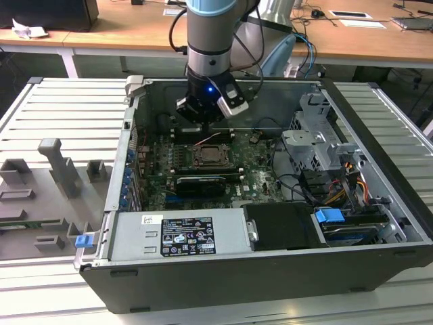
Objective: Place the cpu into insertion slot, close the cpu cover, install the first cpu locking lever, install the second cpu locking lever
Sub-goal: 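Install the first cpu locking lever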
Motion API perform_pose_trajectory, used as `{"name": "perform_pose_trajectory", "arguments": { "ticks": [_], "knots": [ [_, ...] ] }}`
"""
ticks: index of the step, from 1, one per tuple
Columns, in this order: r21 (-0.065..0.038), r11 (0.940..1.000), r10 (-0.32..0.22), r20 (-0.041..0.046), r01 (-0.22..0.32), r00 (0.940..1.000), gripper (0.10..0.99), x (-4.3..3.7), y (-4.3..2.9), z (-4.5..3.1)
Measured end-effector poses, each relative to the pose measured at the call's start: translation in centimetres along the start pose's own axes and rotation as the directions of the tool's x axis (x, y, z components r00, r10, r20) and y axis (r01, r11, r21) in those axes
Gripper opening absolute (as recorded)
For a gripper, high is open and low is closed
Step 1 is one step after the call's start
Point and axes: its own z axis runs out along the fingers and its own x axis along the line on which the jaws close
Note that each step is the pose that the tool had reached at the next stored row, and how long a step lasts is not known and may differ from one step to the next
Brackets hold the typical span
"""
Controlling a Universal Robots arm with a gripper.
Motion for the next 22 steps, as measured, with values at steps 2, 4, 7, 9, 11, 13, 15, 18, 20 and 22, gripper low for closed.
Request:
{"name": "perform_pose_trajectory", "arguments": {
  "ticks": [2, 4, 7, 9, 11, 13, 15, 18, 20, 22],
  "knots": [
    [0.000, 1.0000, 0.000, 0.0000, 0.000, 1.0000, 0.106, -0.09, -0.01, 0.03],
    [0.000, 1.0000, 0.000, 0.0000, 0.000, 1.0000, 0.106, -0.13, -0.02, 0.05],
    [0.000, 1.0000, 0.000, 0.0000, 0.000, 1.0000, 0.106, -0.18, -0.02, 0.07],
    [0.000, 1.0000, 0.000, 0.0000, 0.000, 1.0000, 0.106, -0.20, -0.03, 0.08],
    [0.000, 1.0000, 0.000, 0.0000, 0.000, 1.0000, 0.106, -0.22, -0.03, 0.09],
    [0.000, 1.0000, 0.000, 0.0000, 0.000, 1.0000, 0.106, -0.42, -0.05, 0.15],
    [0.000, 1.0000, 0.000, 0.0001, 0.000, 1.0000, 0.106, -0.81, -0.10, 0.27],
    [0.000, 1.0000, 0.000, 0.0001, 0.000, 1.0000, 0.106, -1.19, -0.16, 0.51],
    [0.000, 1.0000, 0.002, 0.0003, -0.002, 1.0000, 0.106, -1.41, -0.20, 0.65],
    [0.000, 1.0000, 0.003, 0.0004, -0.003, 1.0000, 0.106, -1.79, -0.26, 0.89]
  ]
}}
